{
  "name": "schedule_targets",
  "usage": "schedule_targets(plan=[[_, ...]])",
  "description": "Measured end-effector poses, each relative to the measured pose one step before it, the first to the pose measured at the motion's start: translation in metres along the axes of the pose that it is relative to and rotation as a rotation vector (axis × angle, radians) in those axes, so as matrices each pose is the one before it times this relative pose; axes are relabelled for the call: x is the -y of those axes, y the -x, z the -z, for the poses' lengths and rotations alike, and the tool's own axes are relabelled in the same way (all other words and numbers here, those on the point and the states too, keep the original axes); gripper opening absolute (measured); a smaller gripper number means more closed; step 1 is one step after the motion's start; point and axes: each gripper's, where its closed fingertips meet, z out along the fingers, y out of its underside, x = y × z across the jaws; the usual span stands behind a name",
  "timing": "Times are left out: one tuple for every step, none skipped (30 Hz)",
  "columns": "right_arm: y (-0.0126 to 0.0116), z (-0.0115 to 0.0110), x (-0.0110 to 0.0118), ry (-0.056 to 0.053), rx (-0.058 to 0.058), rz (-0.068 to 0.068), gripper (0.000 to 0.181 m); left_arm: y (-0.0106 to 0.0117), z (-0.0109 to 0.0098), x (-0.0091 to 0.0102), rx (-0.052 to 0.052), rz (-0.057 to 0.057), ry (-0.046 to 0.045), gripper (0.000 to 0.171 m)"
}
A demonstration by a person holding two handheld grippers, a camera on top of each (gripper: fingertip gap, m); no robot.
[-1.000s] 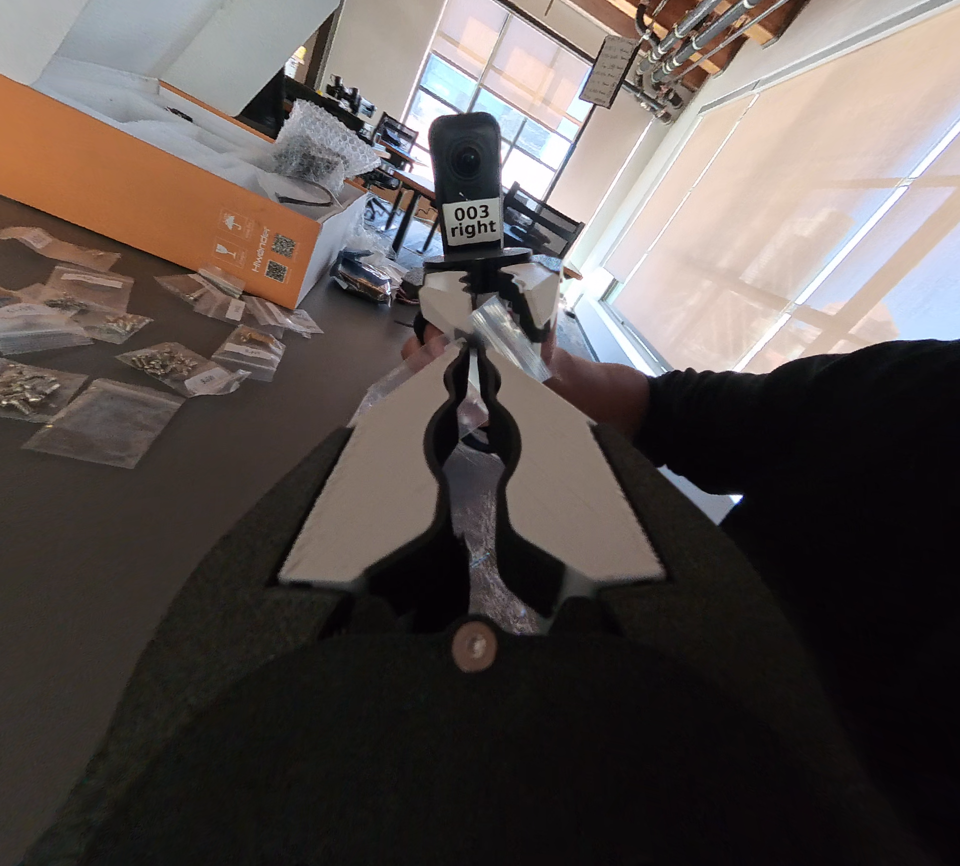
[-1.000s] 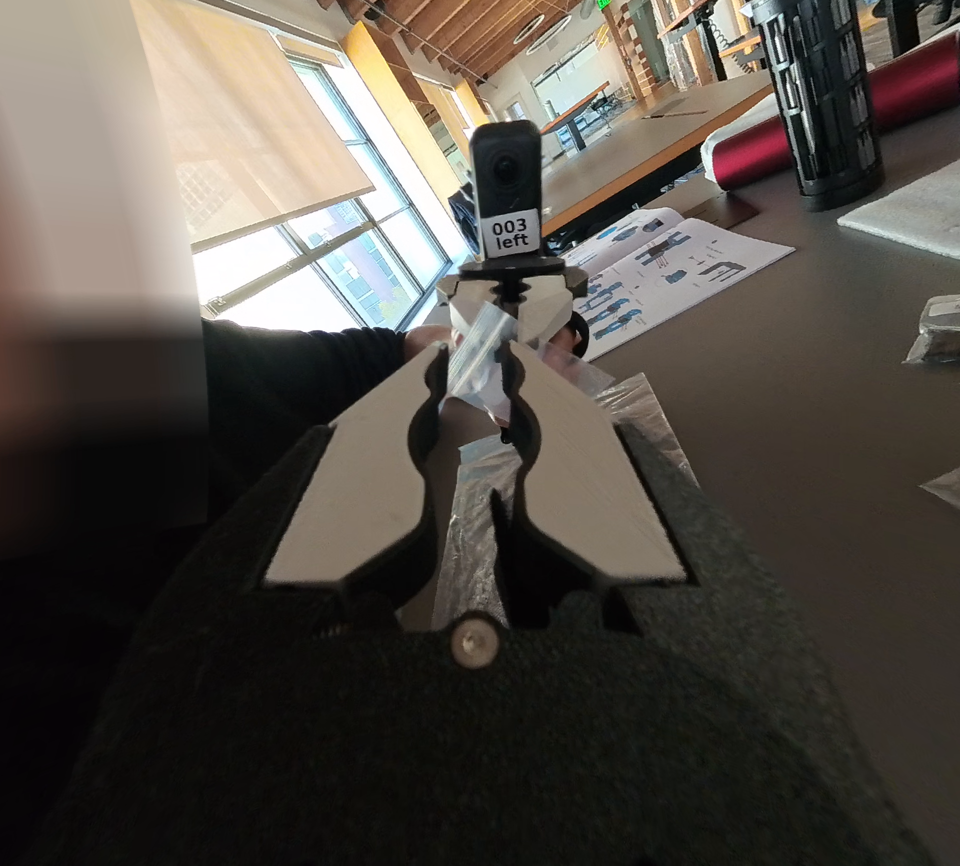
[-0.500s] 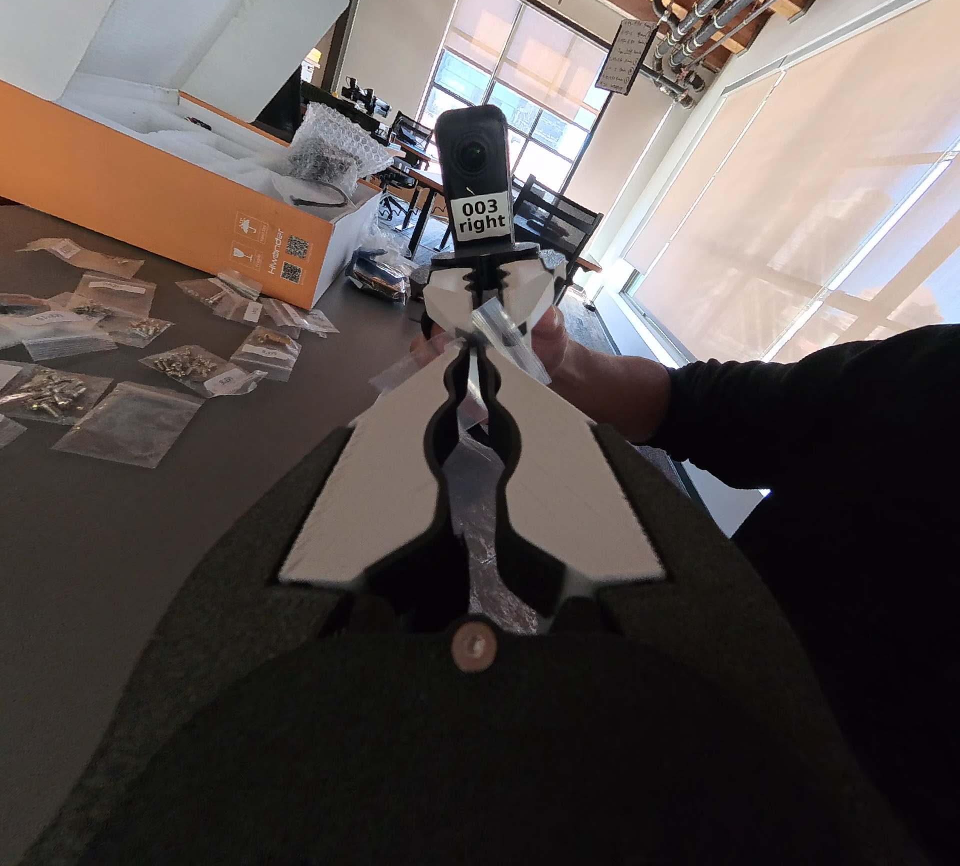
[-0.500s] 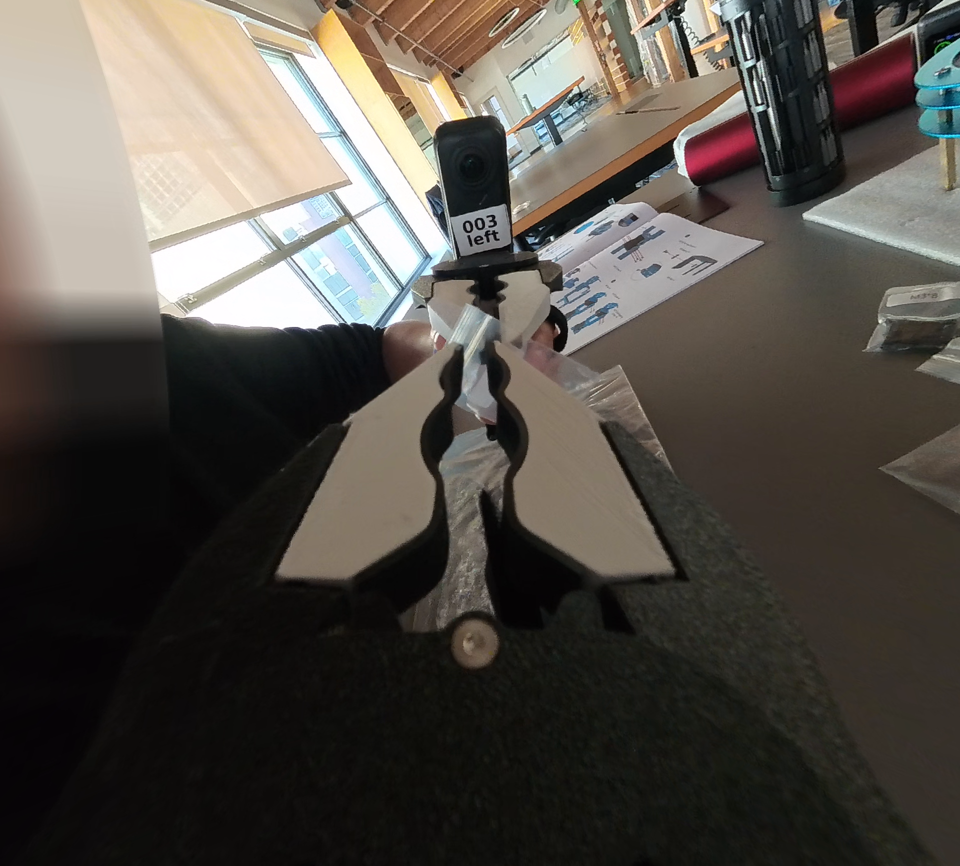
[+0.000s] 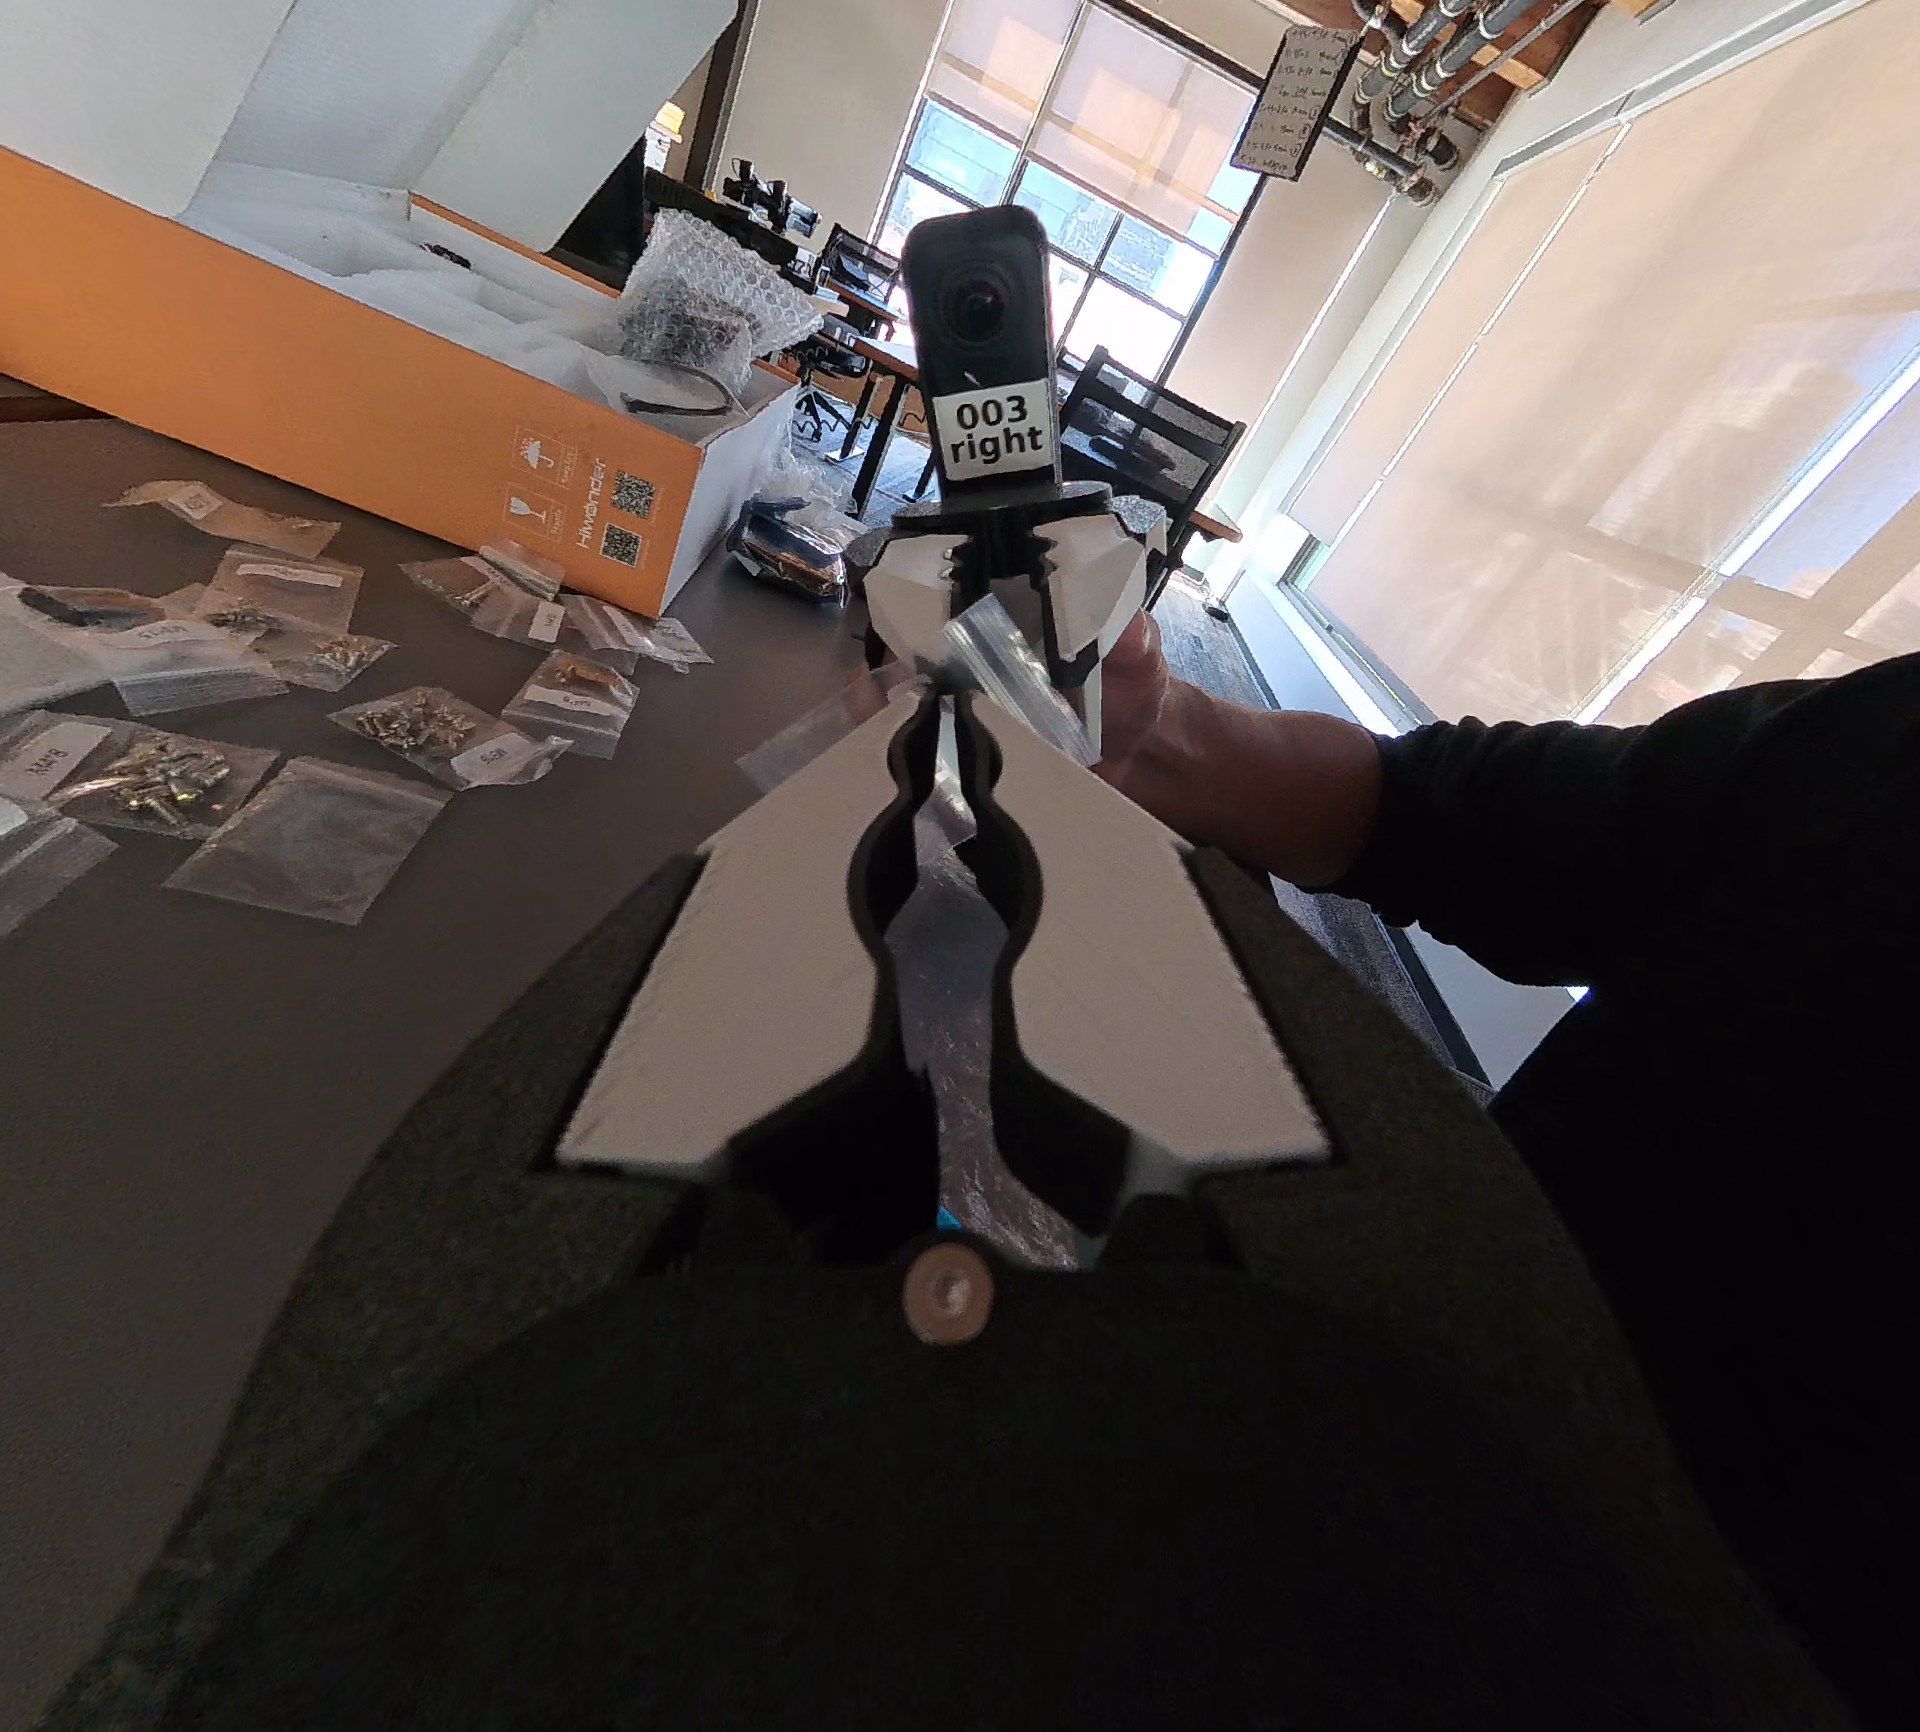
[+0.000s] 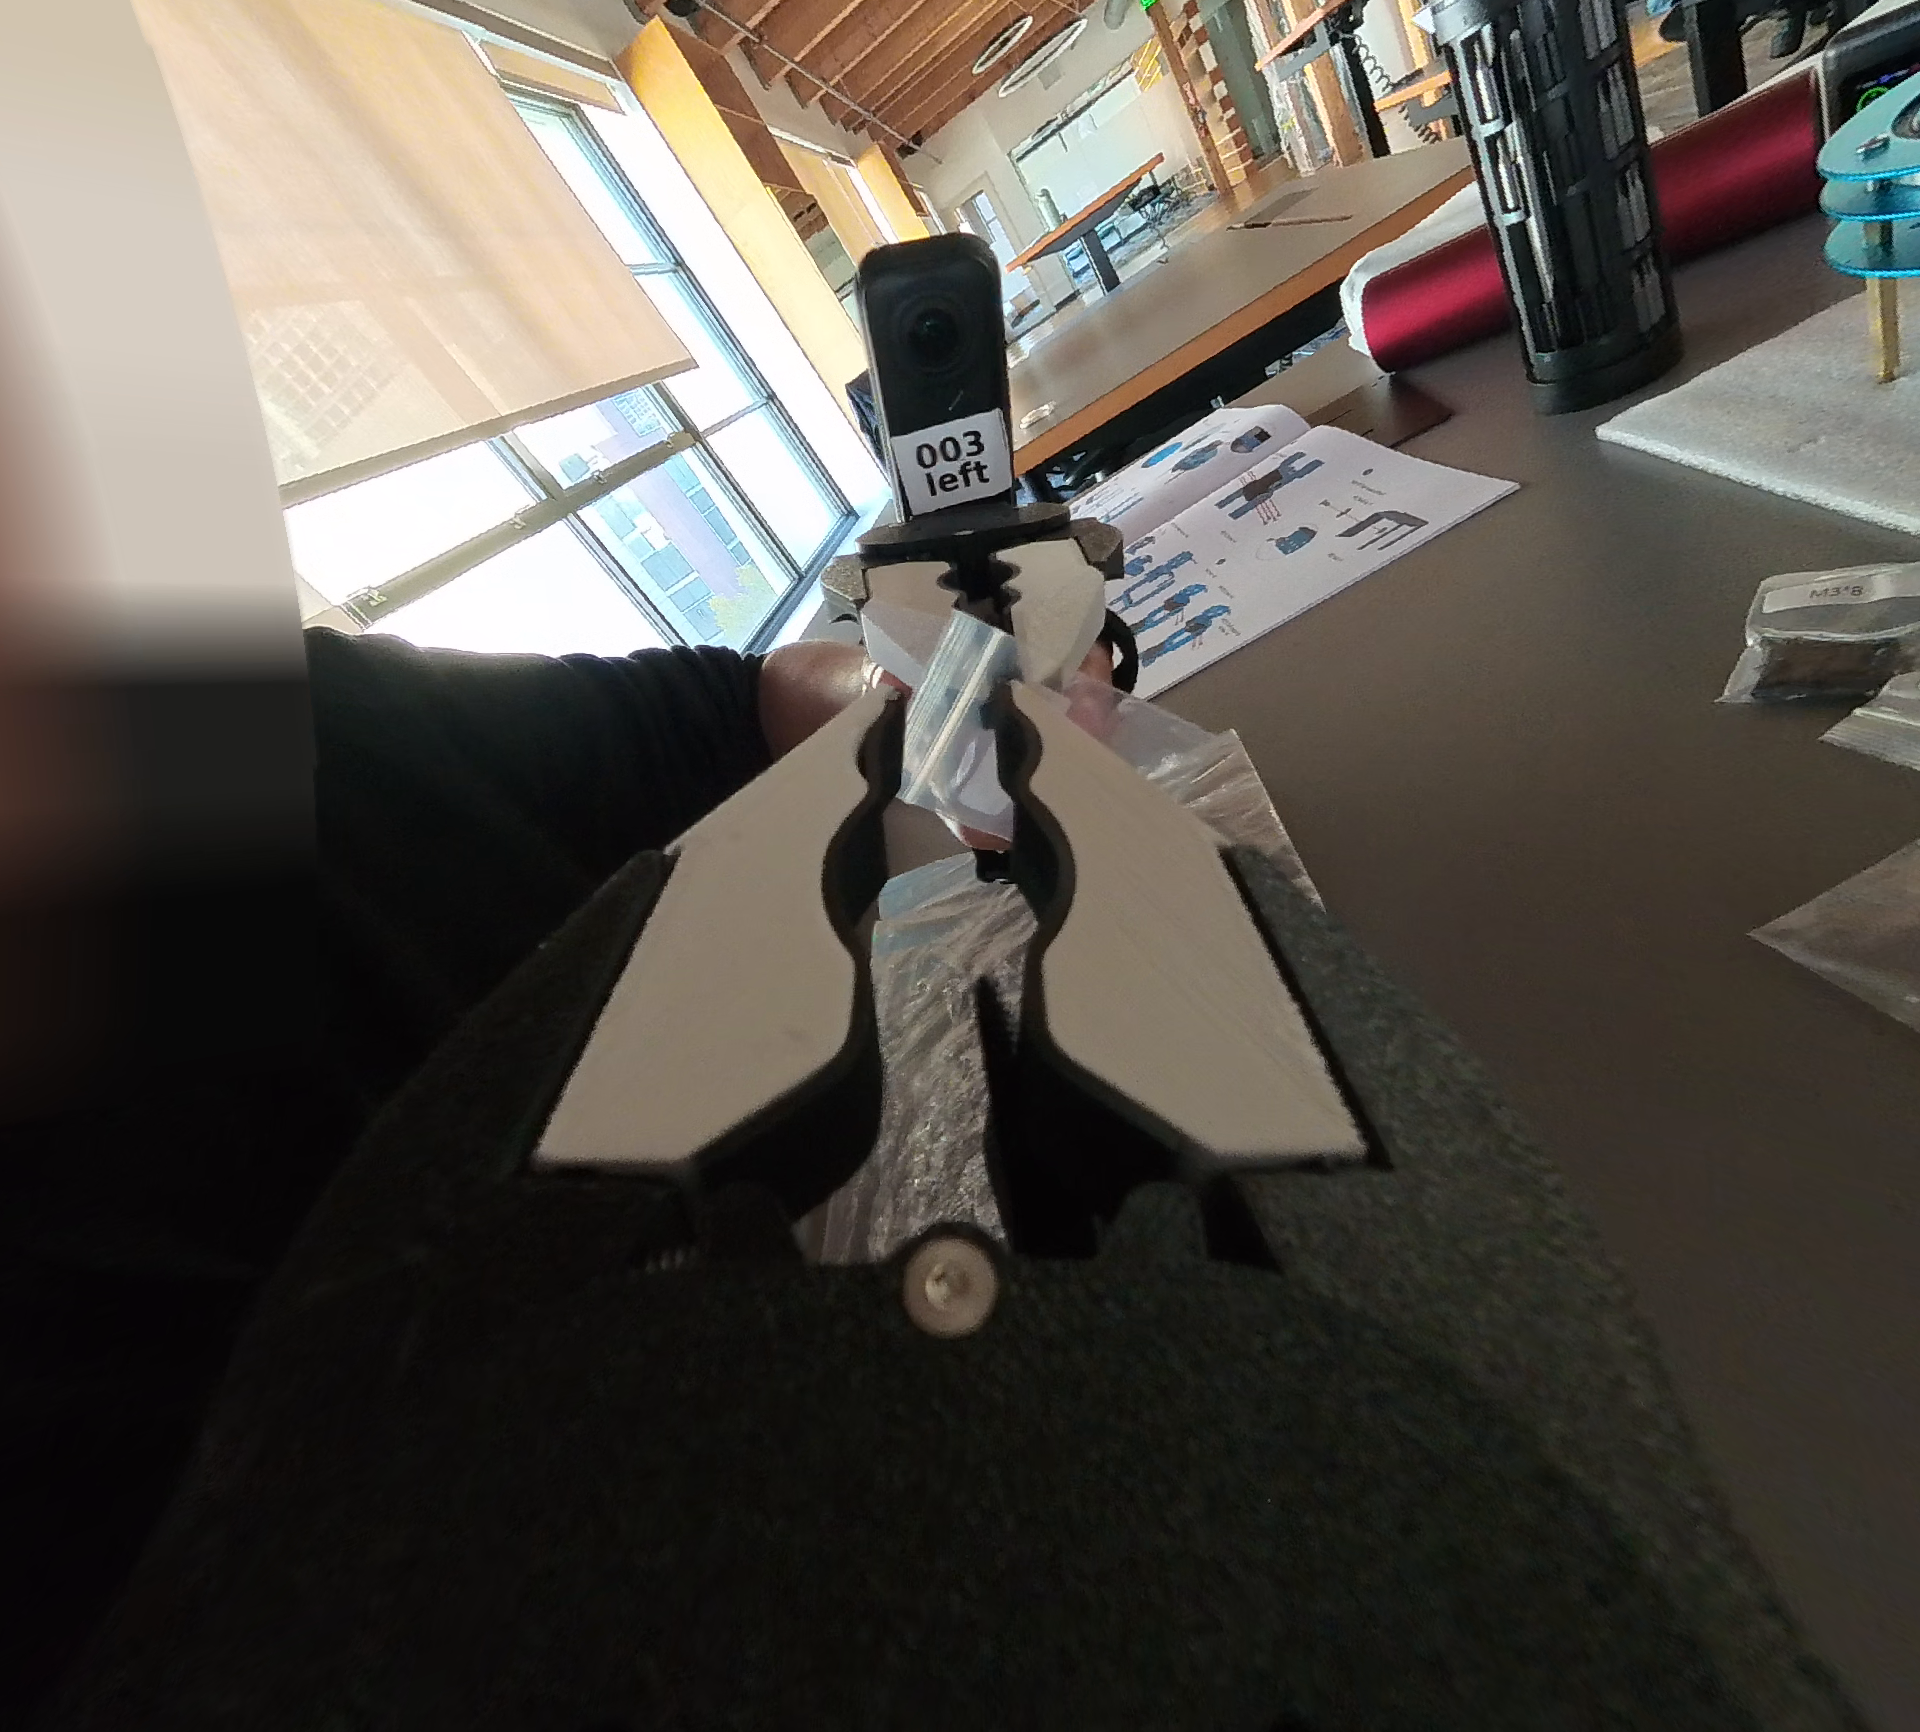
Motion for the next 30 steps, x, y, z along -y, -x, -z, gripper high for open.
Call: schedule_targets(plan=[[0.00004, 0.00003, -0.00001, 0.0007, -0.0014, 0.0027, 0.016, -0.0002, -0.00003, 0.00014, -0.0017, 0.0006, -0.00068, 0.002], [0.00009, 0.00006, -0.00013, 0.001, -0.0006, 0.0028, 0.016, -0.0002, 0.00001, -0.00001, -0.0011, 0.0006, 0.00011, 0.002], [0.00002, 0.00004, 0.00002, -0.0003, -0.0001, 0.0025, 0.015, -0.00015, -0.00002, -0.00005, -0.0007, -0.0005, 0.00004, 0.002], [0.00043, -0.00003, 0.00008, -0.0009, 0.0028, 0.0006, 0.015, -0.0002, 0.0, 0.00008, -0.0008, -0.0012, 0.00042, 0.002], [-0.00014, 0.00002, -0.00018, 0.0, 0.0014, -0.0021, 0.015, 0.0001, -0.00005, -0.00017, 0.0007, -0.001, 0.00095, 0.002], [-0.00018, 0.00005, -0.00006, 0.0001, 0.0017, -0.0036, 0.015, 0.00019, -0.00004, -0.00003, 0.0005, 0.0, 0.00055, 0.002], [-0.00041, 0.00001, -0.00002, 0.0005, -0.0005, -0.0017, 0.015, 0.00018, -0.00014, -0.00018, 0.0003, 0.0012, 0.00034, 0.002], [-0.00071, 0.00013, -0.00022, 0.0009, -0.0047, 0.0029, 0.014, -0.00014, -0.00007, -0.00021, -0.0012, 0.0012, 0.00022, 0.002], [-0.00074, -0.00002, -0.00036, 0.0019, -0.006, 0.0058, 0.011, -0.00017, -0.00012, -0.00013, -0.0004, -0.0005, 0.00034, 0.002], [-0.00025, 0.0, 0.00006, 0.0006, -0.004, 0.0058, 0.011, 0.00014, -0.0001, -0.00008, 0.0025, -0.0027, -0.00001, 0.002], [-0.0002, 0.00005, 0.00009, -0.0001, -0.0036, 0.0047, 0.011, 0.00025, -0.00003, 0.00014, 0.0042, -0.0043, 0.00006, 0.002], [-0.00037, 0.0, 0.00006, 0.001, -0.005, 0.0045, 0.011, 0.00049, -0.0001, -0.00015, 0.006, -0.0055, 0.001, 0.002], [-0.00047, 0.00001, -0.00014, 0.0016, -0.0046, 0.004, 0.011, 0.00037, -0.00011, -0.00011, 0.0049, -0.0061, 0.00069, 0.002], [-0.00093, 0.00003, -0.00008, 0.0022, -0.0086, 0.0074, 0.01, 0.00062, -0.00016, -0.0002, 0.0065, -0.0045, 0.00105, 0.002], [-0.00169, 0.00008, -0.00044, 0.0032, -0.0146, 0.0118, 0.009, 0.00132, -0.00026, -0.00044, 0.0099, -0.0044, 0.00182, 0.002], [-0.0018, -0.00003, -0.00052, 0.0046, -0.0162, 0.0108, 0.008, 0.00141, -0.00015, -0.0007, 0.0105, -0.0069, 0.00247, 0.002], [-0.00086, -0.00005, -0.00047, 0.0026, -0.0083, 0.0071, 0.007, 0.00041, -0.00018, -0.00043, 0.0043, -0.0073, 0.00091, 0.002], [0.00004, 0.0001, 0.0001, -0.0015, -0.0004, 0.0015, 0.006, 0.0001, -0.00003, 0.00013, 0.0033, -0.0033, -0.00036, 0.002], [-0.0006, 0.00014, 0.00011, -0.0006, -0.0012, -0.0036, 0.006, 0.00057, -0.00016, 0.0001, 0.0063, -0.0022, 0.0002, 0.002], [-0.00062, 0.00023, 0.00028, -0.0029, -0.0022, -0.0011, 0.005, 0.00088, 0.00005, 0.00012, 0.0089, -0.0047, -0.00051, 0.002], [-0.00037, 0.00018, 0.00022, -0.0033, -0.0014, -0.0004, 0.004, 0.00075, -0.00003, 0.00004, 0.0077, -0.0063, -0.00015, 0.002], [-0.00038, -0.00003, -0.0002, 0.0004, -0.0006, -0.0036, 0.004, 0.00027, -0.00008, -0.00037, 0.0044, -0.0074, 0.00096, 0.001], [-0.00024, -0.00004, 0.00001, -0.001, 0.0007, -0.0036, 0.005, 0.0003, -0.00008, -0.00017, 0.0047, -0.0083, 0.00094, 0.001], [0.00008, -0.00002, 0.00007, -0.0024, 0.0018, -0.0025, 0.005, 0.00022, -0.00005, -0.00008, 0.0046, -0.009, 0.00008, 0.001], [0.00038, -0.0001, 0.00009, -0.0025, 0.0045, -0.0043, 0.006, -0.00041, 0.00009, 0.00006, 0.0015, -0.0083, -0.0005, 0.0], [0.00048, -0.00007, 0.00008, -0.0019, 0.0057, -0.0081, 0.007, -0.00037, -0.00005, 0.0001, 0.0014, -0.0061, -0.0002, 0.0], [0.00044, 0.00012, 0.00018, -0.0017, 0.0075, -0.0093, 0.007, -0.00021, -0.00007, 0.0001, 0.0007, -0.0035, 0.0001, 0.0], [-0.0001, 0.00014, -0.00001, -0.0003, 0.0025, -0.0058, 0.007, -0.0001, 0.0, -0.00007, 0.0011, -0.0027, 0.00091, 0.0], [-0.00048, 0.00004, -0.00005, -0.0004, -0.002, -0.0002, 0.007, 0.0001, -0.00006, -0.00015, 0.0025, -0.0049, 0.00035, 0.0], [-0.00059, -0.00016, -0.00022, 0.0001, -0.0053, 0.0026, 0.006, 0.00032, -0.00011, -0.00026, 0.0043, -0.0068, 0.00006, 0.0]])
